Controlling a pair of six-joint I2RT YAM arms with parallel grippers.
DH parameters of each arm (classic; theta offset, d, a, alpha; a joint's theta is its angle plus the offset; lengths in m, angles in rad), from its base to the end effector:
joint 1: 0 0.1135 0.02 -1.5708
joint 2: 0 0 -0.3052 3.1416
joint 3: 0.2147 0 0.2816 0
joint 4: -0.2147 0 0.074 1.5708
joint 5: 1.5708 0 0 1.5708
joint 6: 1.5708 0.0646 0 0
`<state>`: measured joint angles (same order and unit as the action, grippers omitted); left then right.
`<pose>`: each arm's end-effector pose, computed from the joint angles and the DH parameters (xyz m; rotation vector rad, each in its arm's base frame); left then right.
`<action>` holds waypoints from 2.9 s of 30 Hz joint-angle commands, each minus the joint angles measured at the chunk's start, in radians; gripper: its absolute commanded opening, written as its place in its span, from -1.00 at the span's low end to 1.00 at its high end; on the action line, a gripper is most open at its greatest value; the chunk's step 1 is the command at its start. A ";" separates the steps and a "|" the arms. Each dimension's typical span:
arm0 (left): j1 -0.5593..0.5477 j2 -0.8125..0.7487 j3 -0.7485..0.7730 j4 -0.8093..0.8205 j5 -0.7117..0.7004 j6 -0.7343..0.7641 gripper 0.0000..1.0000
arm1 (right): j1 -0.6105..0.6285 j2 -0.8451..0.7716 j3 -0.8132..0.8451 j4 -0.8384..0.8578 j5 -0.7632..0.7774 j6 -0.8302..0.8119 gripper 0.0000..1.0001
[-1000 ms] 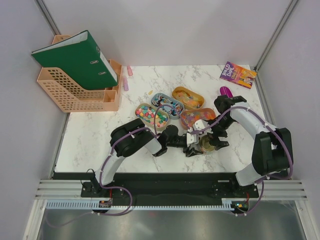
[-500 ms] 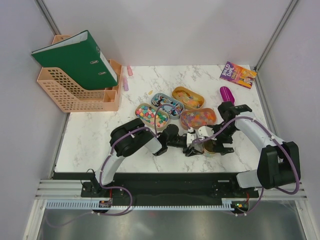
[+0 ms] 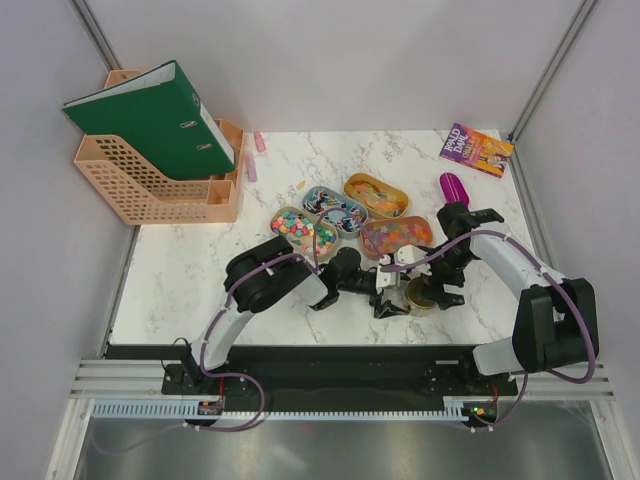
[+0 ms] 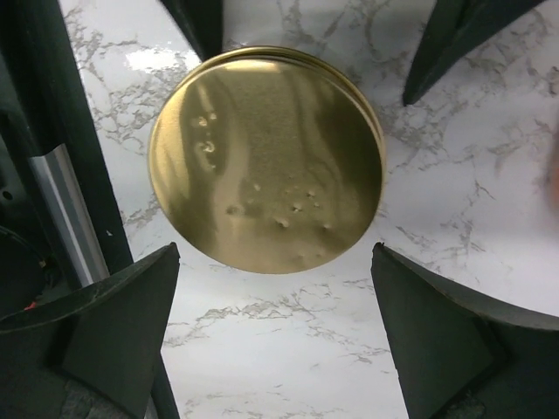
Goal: Pack the candies
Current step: Screw the bottle lid onto the packing bottle.
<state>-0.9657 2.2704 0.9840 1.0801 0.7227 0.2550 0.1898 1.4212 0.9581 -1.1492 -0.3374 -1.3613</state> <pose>0.2329 -0.4118 0.0747 1.4756 1.1512 -1.1396 0.2335 0.0666 0.2112 -2.0616 2.1176 0.4533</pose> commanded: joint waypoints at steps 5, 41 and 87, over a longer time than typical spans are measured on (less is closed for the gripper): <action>-0.073 0.144 -0.031 -0.335 -0.040 -0.022 1.00 | 0.011 -0.005 -0.012 0.149 0.006 0.119 0.96; -0.054 0.176 -0.028 -0.338 -0.187 -0.126 -0.95 | -0.003 0.070 0.176 -0.161 -0.175 -0.081 0.96; 0.038 0.230 0.033 -0.417 -0.249 -0.151 -0.95 | -0.185 -0.157 0.054 -0.248 0.017 -0.090 0.96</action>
<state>-0.9672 2.3631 1.0893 1.1267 0.6228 0.1184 0.0177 1.2526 0.9222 -1.3025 -0.3103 -1.4223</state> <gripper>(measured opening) 0.769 0.982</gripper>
